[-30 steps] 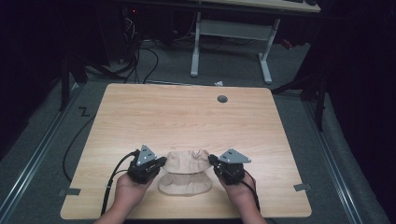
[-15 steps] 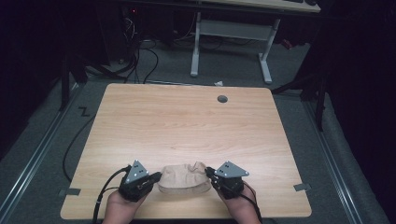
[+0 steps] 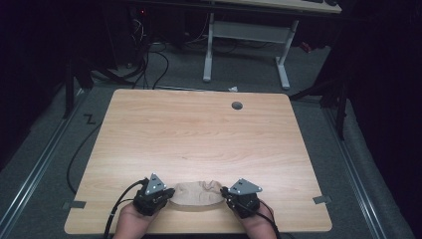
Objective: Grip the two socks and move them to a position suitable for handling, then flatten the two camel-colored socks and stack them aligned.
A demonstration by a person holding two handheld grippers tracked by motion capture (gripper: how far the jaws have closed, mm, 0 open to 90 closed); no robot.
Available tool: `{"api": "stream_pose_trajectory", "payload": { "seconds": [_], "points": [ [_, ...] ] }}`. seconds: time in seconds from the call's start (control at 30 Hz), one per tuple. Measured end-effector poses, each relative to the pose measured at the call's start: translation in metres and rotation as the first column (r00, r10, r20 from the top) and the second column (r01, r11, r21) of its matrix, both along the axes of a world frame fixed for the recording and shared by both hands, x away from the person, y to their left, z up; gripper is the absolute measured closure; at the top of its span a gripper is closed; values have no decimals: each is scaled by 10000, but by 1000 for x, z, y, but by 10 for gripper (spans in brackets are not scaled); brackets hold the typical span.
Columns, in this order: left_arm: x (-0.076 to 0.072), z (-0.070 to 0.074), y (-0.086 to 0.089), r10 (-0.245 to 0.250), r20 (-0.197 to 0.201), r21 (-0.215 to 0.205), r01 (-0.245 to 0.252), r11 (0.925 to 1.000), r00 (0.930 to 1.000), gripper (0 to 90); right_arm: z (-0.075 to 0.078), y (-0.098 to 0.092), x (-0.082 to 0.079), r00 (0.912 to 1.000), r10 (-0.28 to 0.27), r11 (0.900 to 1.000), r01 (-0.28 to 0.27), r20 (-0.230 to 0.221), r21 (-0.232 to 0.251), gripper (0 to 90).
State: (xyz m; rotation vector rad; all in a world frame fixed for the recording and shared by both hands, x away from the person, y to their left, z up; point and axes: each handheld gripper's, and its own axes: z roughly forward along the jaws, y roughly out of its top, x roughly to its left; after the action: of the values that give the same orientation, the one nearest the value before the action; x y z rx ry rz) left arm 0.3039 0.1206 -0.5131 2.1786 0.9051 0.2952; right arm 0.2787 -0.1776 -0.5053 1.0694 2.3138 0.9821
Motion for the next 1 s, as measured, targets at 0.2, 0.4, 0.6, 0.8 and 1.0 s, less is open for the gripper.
{"api": "stream_pose_trajectory", "payload": {
  "seconds": [0.2,0.4,0.6,0.8,1.0],
  "points": [
    [0,-2,-3,113,-196,3,-113,9999,9997,876,-12,3,4,9992,70,9992,-85,-399,-394,847],
    [2,-9,-8,440,-573,-436,-466,9980,9974,874,-15,5,7,9987,10,9985,-37,-501,-539,845],
    [18,-10,-7,264,-174,32,-263,9996,9995,871,-16,5,16,9984,-227,9985,201,-516,-517,842],
    [34,-10,-13,212,116,323,-216,9992,9997,869,-17,3,31,9973,-539,9973,514,-489,-520,842],
    [49,-12,-17,421,171,158,-424,9990,9990,863,-17,-4,47,9936,-787,9969,783,-815,-75,834]
  ]
}}
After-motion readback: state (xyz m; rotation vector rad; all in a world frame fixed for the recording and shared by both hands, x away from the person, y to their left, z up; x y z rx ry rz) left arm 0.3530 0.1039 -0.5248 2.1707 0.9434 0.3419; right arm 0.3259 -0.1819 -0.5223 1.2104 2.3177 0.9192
